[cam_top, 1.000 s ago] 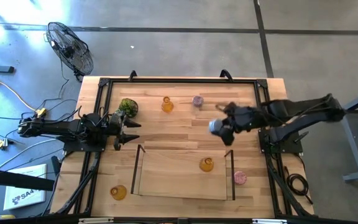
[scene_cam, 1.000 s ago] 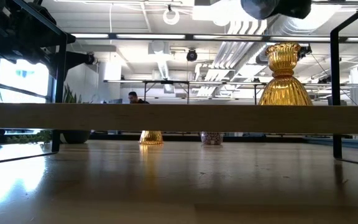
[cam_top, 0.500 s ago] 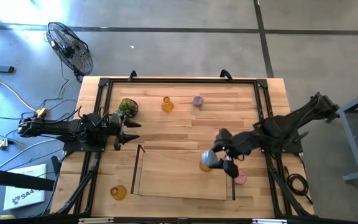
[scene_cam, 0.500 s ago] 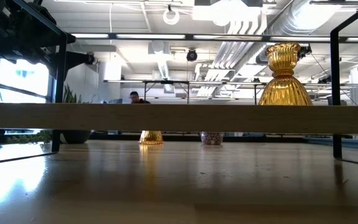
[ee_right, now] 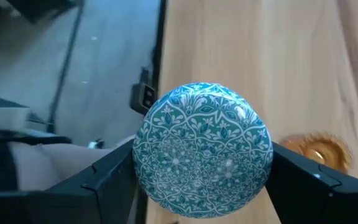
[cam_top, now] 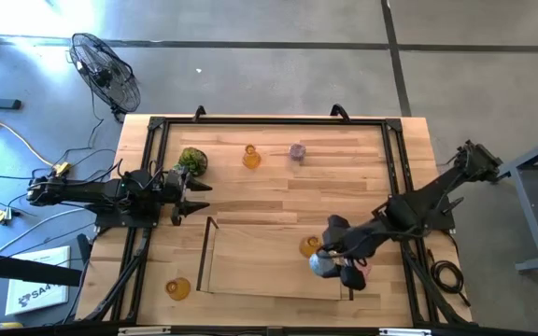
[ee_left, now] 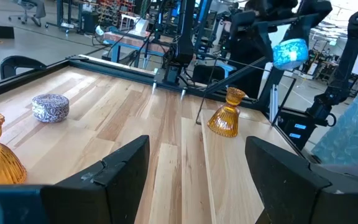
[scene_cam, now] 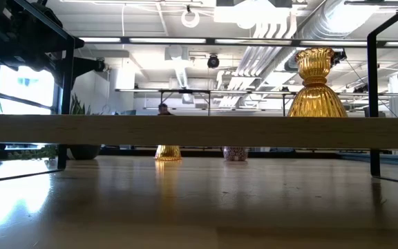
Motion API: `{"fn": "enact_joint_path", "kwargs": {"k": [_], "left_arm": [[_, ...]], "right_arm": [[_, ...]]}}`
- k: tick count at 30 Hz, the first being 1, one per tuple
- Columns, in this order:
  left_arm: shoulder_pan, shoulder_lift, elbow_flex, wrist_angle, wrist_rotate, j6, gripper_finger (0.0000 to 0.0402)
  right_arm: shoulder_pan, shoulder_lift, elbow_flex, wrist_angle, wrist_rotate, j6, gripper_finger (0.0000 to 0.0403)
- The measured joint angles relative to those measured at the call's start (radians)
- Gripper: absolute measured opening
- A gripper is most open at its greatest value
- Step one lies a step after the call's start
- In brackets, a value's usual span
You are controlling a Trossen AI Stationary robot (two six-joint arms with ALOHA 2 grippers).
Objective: Pick & Place candle stick holders
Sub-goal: Put the blue patterned scented candle on the shelf
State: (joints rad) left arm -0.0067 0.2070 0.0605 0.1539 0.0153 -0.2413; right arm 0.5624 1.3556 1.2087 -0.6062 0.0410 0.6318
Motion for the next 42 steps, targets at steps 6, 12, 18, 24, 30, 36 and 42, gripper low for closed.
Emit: {"fn": "enact_joint_path", "kwargs": {"k": [6, 12, 18, 24, 30, 36, 42], "left_arm": [[0.0, 0.0, 0.0, 0.0, 0.0, 0.0, 0.0262], [0.0, 0.0, 0.0, 0.0, 0.0, 0.0, 0.0262], [0.0, 0.0, 0.0, 0.0, 0.0, 0.0, 0.0262], [0.0, 0.0, 0.0, 0.0, 0.0, 0.0, 0.0262], [0.0, 0.0, 0.0, 0.0, 0.0, 0.0, 0.0262], [0.0, 0.0, 0.0, 0.0, 0.0, 0.0, 0.0262], [0.0, 0.0, 0.0, 0.0, 0.0, 0.0, 0.0262]], "right_arm": [[0.049, 0.034, 0.001, -0.062, 0.073, 0.022, 0.0282], [0.047, 0.122, 0.001, -0.058, -0.013, -0.003, 0.0289], [0.047, 0.191, 0.0, -0.018, -0.155, -0.069, 0.0294], [0.049, 0.193, 0.0, -0.058, -0.139, -0.075, 0.0296], [0.049, 0.224, 0.002, -0.142, -0.12, -0.088, 0.0297], [0.035, 0.251, 0.0, -0.151, -0.126, -0.112, 0.0298], [0.019, 0.268, 0.0, -0.14, -0.119, -0.117, 0.0298]]}}
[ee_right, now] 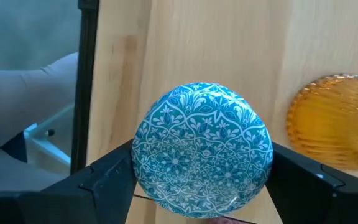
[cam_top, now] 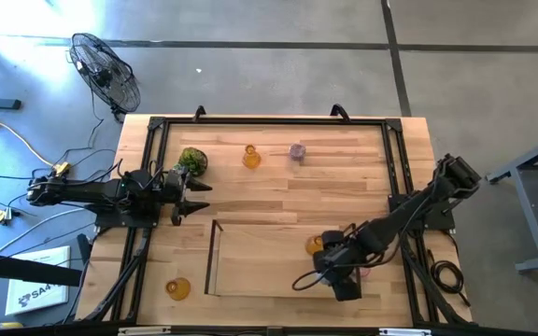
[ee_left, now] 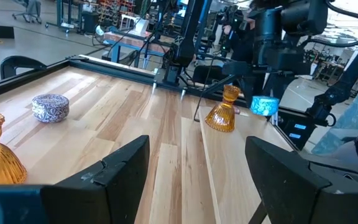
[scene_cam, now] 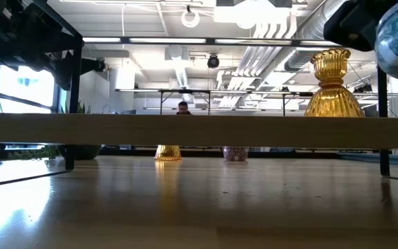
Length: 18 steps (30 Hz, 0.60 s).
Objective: Pick & Place candle stick holders
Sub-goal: Put the blue patterned scented candle on the shelf
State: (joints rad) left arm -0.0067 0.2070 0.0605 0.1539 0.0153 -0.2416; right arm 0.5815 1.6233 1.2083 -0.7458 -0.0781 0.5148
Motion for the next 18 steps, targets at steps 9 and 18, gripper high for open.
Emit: {"fn": "enact_joint_path", "kwargs": {"k": [9, 18], "left_arm": [[0.0, 0.0, 0.0, 0.0, 0.0, 0.0, 0.0262], [0.0, 0.0, 0.0, -0.001, 0.0, 0.0, 0.0262]], "right_arm": [[-0.037, 0.061, 0.002, 0.036, -0.034, -0.01, 0.0298], [-0.051, 0.087, 0.005, 0.041, -0.023, 0.004, 0.0298]]}}
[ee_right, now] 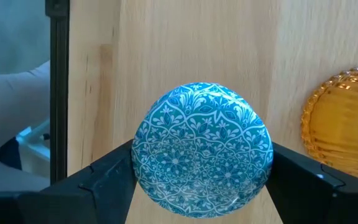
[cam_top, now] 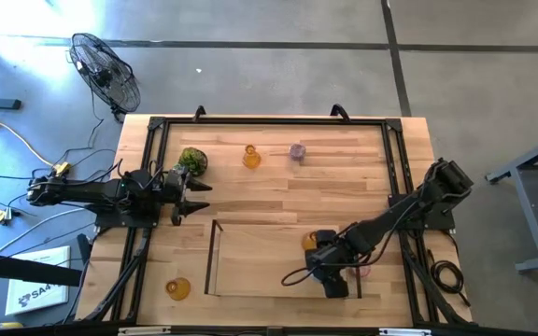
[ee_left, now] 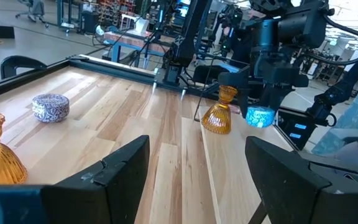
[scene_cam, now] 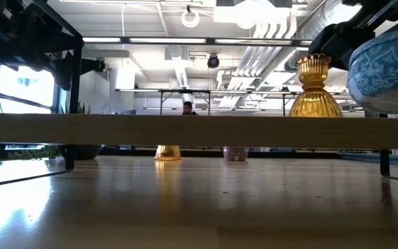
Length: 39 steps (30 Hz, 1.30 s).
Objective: Pick & Place candle stick holders
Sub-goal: Put the blue patterned scented candle on the shelf
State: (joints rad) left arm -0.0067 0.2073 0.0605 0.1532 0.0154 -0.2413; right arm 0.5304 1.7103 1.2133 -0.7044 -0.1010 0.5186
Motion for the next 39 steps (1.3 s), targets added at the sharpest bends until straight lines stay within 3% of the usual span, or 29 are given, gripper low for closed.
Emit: {"fn": "enact_joint_path", "kwargs": {"k": [39], "left_arm": [[0.0, 0.0, 0.0, 0.001, 0.0, 0.0, 0.0262]], "right_arm": [[0.06, 0.002, -0.003, 0.031, -0.037, 0.116, 0.0299]]}}
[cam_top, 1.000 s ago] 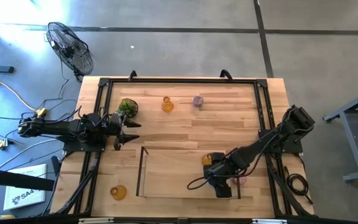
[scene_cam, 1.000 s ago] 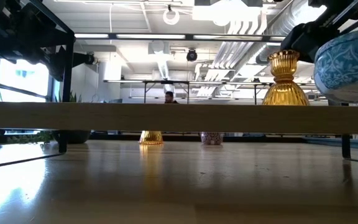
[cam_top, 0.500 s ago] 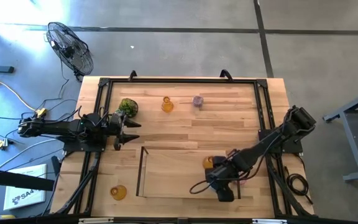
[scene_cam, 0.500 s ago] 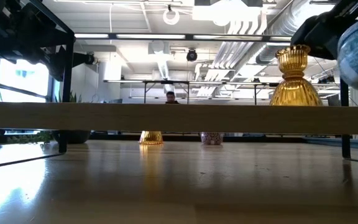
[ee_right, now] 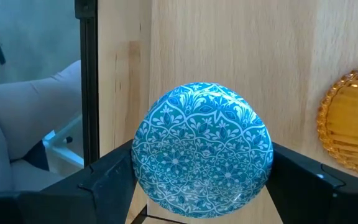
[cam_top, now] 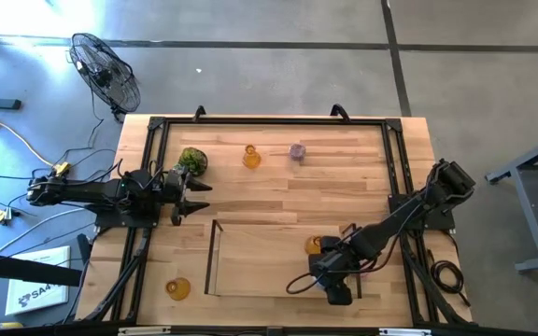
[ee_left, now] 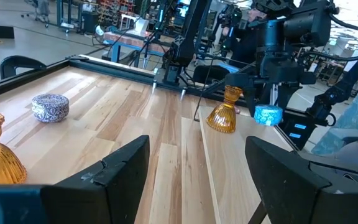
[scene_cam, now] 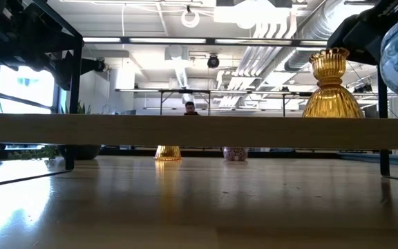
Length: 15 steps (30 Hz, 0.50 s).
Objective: Pick & Place candle stick holders
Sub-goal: Put the blue patterned scented candle on the shelf
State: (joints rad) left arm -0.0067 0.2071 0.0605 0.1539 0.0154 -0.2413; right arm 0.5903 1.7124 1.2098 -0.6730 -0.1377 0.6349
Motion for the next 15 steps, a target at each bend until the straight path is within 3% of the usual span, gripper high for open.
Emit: {"fn": "enact_joint_path", "kwargs": {"k": [15], "left_arm": [[0.0, 0.0, 0.0, 0.0, 0.0, 0.0, 0.0262]], "right_arm": [[0.0, 0.001, -0.001, -0.011, 0.035, 0.042, 0.0299]]}}
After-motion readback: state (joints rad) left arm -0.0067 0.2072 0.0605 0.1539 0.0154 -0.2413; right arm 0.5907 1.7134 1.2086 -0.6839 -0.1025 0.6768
